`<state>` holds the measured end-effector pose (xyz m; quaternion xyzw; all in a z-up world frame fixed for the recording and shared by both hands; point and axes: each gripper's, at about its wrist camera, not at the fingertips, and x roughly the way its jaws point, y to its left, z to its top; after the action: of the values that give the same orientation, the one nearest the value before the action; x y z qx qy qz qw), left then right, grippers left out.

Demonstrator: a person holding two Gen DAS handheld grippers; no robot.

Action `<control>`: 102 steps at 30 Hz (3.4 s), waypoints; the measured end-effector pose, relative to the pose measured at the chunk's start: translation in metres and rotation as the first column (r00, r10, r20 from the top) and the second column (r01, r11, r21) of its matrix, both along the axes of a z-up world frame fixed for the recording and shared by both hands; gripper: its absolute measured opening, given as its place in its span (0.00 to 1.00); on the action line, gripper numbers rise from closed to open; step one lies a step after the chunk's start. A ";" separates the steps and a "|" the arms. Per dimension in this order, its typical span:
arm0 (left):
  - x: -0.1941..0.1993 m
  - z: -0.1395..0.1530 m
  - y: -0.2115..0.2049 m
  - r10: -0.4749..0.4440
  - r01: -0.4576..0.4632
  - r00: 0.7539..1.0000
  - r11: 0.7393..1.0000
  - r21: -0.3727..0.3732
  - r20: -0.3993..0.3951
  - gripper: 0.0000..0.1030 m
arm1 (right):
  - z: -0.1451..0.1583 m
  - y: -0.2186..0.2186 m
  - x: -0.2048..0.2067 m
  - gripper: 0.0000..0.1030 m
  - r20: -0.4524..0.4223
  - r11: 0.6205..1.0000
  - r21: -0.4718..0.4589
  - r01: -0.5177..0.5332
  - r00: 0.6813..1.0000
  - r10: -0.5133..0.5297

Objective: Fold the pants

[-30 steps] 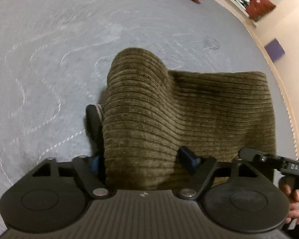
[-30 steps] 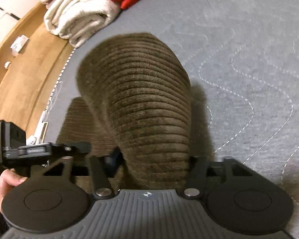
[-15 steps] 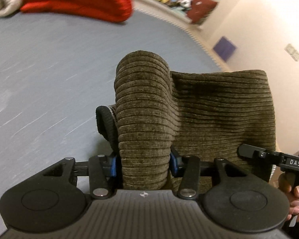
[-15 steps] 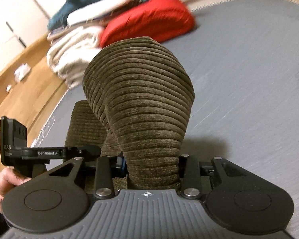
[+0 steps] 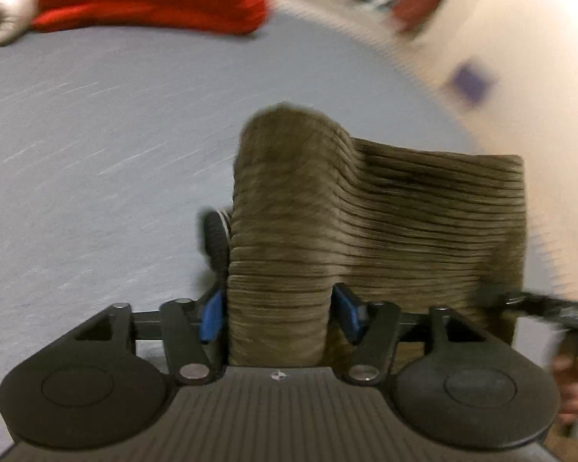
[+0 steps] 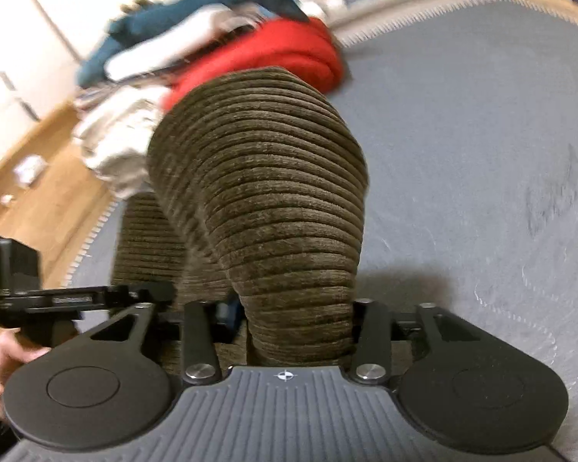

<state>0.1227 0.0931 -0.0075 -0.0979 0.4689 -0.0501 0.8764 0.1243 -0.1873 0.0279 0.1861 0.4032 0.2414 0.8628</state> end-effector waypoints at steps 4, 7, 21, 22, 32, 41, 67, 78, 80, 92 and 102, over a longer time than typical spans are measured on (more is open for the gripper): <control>-0.008 0.019 -0.017 0.029 -0.048 0.994 0.981 0.188 0.106 0.68 | -0.033 0.011 0.020 0.68 -0.011 0.930 -0.318 0.185 0.980 -0.199; -0.024 0.043 -0.028 -0.043 0.011 0.979 0.987 0.157 0.199 0.68 | -0.016 0.007 0.022 0.67 0.032 0.948 -0.247 0.201 0.979 -0.199; -0.023 0.000 -0.066 -0.238 0.220 0.971 0.935 0.279 0.032 0.34 | -0.020 0.021 0.010 0.56 -0.020 0.929 -0.285 -0.237 0.970 0.242; -0.023 0.000 -0.066 -0.234 0.217 0.972 0.935 0.280 0.031 0.34 | -0.013 0.014 0.011 0.56 0.022 0.951 -0.239 -0.195 0.978 0.206; -0.018 0.001 -0.069 -0.238 0.220 0.971 0.929 0.297 0.027 0.38 | -0.037 0.020 0.084 0.52 0.120 0.961 -0.220 0.165 0.983 -0.141; -0.014 -0.001 -0.067 -0.243 0.226 0.970 0.932 0.283 0.028 0.39 | -0.068 0.049 0.123 0.45 0.105 0.893 -0.375 0.251 0.968 -0.228; -0.040 0.024 -0.051 -0.233 0.207 0.971 0.937 0.281 0.062 0.53 | -0.001 0.029 0.019 0.63 0.234 0.915 -0.374 0.148 0.970 -0.062; -0.078 -0.010 -0.060 -0.184 0.171 0.983 0.914 0.367 0.001 0.77 | -0.047 0.026 -0.050 0.80 0.017 0.883 -0.466 -0.054 0.997 0.070; -0.091 0.004 -0.056 -0.150 0.140 0.989 0.944 0.298 0.013 0.83 | -0.028 0.025 -0.054 0.79 0.034 0.891 -0.453 0.024 0.999 -0.010; -0.163 0.065 -0.051 0.066 -0.111 0.974 0.973 0.201 0.218 1.00 | 0.087 0.031 -0.149 0.99 0.247 0.901 -0.332 0.279 0.948 -0.203; -0.148 0.041 -0.068 0.071 -0.091 0.994 0.960 0.266 0.084 1.00 | 0.009 0.050 -0.159 0.99 0.094 0.879 -0.432 0.204 0.979 -0.181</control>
<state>-0.0250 0.0255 0.0332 0.0051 0.4345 0.0466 0.8994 -0.0345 -0.1371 0.0371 0.0195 0.4049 0.0621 0.9121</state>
